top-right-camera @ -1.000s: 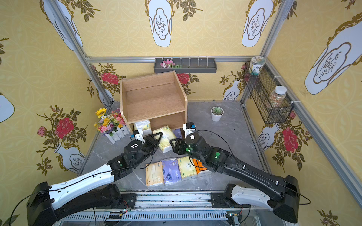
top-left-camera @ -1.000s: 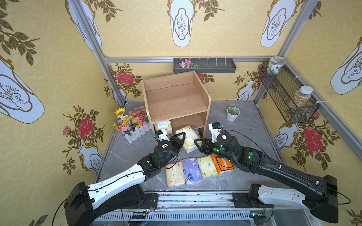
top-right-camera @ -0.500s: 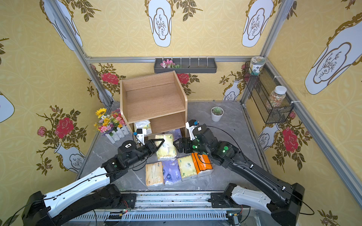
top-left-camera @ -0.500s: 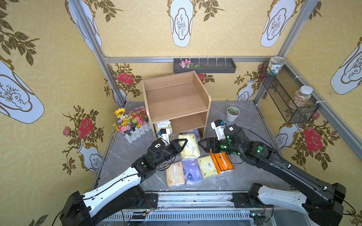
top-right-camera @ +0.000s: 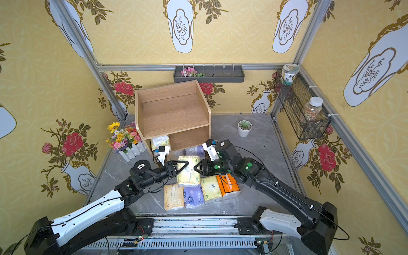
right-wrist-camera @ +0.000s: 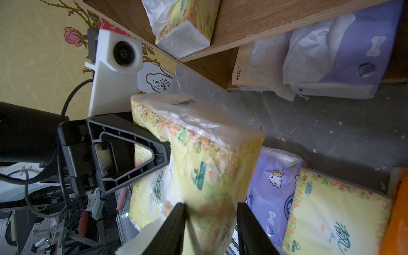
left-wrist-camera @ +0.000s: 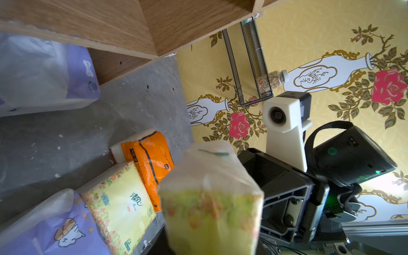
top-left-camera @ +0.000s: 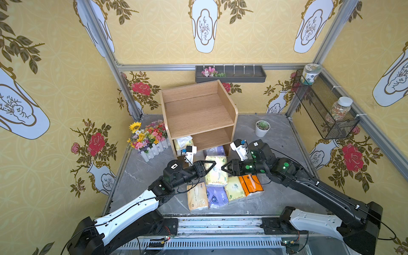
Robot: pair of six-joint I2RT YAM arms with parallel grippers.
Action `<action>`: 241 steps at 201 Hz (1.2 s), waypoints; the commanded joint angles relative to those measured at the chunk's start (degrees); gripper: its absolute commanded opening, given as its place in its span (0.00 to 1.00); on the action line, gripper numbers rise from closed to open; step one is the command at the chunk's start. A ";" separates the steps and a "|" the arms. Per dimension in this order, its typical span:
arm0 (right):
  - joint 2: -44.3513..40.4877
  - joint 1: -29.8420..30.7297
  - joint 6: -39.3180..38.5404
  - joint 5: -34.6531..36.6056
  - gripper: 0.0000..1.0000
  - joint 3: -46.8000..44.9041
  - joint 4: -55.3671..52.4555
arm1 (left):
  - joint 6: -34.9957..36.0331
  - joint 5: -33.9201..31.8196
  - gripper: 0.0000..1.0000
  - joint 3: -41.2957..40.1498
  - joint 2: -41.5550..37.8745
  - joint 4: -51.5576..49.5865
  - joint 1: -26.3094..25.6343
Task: Remove the tissue boxes from the shelf
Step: Pick up a box of tissues from the shelf, then move the box of tissues to the center of the board.
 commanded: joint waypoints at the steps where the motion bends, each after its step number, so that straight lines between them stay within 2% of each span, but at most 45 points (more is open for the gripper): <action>1: 0.12 0.12 1.52 -1.59 0.40 -0.62 3.66 | -0.15 2.59 0.32 -0.51 0.99 4.31 0.09; 19: 0.11 0.24 3.17 -1.72 0.35 -1.88 5.91 | -0.67 2.78 0.31 -0.65 2.18 5.54 0.13; 68: -0.47 0.39 7.10 -1.46 0.12 -4.81 11.17 | -1.17 0.19 0.31 -0.88 2.88 4.73 0.13; 85: -0.49 0.68 8.07 -0.91 0.06 -5.41 12.08 | -1.31 -0.67 0.34 -0.79 2.88 3.39 0.13; 97: -0.67 0.75 8.71 -0.34 0.03 -5.81 12.52 | -1.25 -1.88 0.45 -0.71 2.49 1.96 0.13; 112: -0.90 0.82 9.33 0.45 0.00 -6.28 12.58 | -0.84 -4.23 0.71 -0.52 1.23 -0.71 0.13; 117: -0.91 0.71 9.29 0.63 0.00 -6.36 12.50 | -0.80 -5.09 0.77 -0.46 0.62 -1.89 0.13; 130: -1.00 0.70 9.62 1.38 0.00 -6.32 11.99 | -0.53 -8.42 0.89 -0.36 -1.52 -5.02 0.13; 149: -1.09 0.76 10.06 1.83 0.00 -6.42 11.81 | -0.34 -13.76 0.97 0.38 -5.42 -11.43 0.13; 165: -0.96 0.86 10.25 1.88 0.00 -6.51 11.65 | -0.02 -19.92 0.98 1.94 -8.79 -19.42 0.13; 191: -0.19 2.19 10.46 1.97 0.00 -6.37 12.43 | -2.08 -33.96 0.97 5.48 -13.78 -36.11 0.13; 212: 1.84 5.61 10.38 3.16 0.00 -5.42 12.94 | -3.62 -43.40 0.96 8.43 -17.16 -46.64 0.13; 241: 6.31 12.11 11.61 5.92 0.00 -4.32 15.69 | -2.90 -50.16 0.96 11.19 -20.68 -52.79 0.45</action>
